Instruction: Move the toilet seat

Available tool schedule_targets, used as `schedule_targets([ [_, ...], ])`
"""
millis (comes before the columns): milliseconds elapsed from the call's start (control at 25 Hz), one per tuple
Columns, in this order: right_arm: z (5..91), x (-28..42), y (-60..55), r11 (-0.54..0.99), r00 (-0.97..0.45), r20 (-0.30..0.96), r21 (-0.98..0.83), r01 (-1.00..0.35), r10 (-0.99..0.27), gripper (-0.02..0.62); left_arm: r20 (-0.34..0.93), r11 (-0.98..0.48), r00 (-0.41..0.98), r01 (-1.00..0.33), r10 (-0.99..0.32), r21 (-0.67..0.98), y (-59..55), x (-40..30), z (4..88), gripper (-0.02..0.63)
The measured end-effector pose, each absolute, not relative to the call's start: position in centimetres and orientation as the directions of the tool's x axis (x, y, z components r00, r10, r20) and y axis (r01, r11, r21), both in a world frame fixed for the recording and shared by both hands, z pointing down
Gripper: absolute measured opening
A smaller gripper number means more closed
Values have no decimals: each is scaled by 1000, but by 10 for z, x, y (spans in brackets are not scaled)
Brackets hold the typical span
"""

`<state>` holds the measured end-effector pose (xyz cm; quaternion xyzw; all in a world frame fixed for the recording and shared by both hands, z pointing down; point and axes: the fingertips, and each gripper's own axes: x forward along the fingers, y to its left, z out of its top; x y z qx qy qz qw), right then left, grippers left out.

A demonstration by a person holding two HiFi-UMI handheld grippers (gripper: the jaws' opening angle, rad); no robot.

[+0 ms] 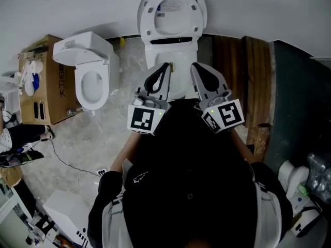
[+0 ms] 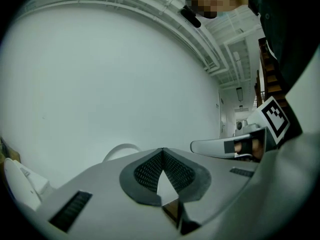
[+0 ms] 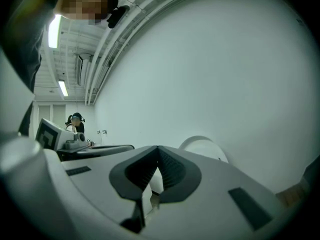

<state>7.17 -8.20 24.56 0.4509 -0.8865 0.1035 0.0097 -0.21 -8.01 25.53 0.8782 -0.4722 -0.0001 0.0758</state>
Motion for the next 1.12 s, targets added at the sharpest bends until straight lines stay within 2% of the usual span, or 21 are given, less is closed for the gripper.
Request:
schedule_targets([
  [520,256,62,-83,600,-620,163,-156,-784,-768,12,83,-566,578,-814,-812,130,-78,6,260,9],
  [1120,258,66,-83,617,-628,163,-118,-778,-761,13,81,-580,593,-803,-801,137,-79,15,263,9],
])
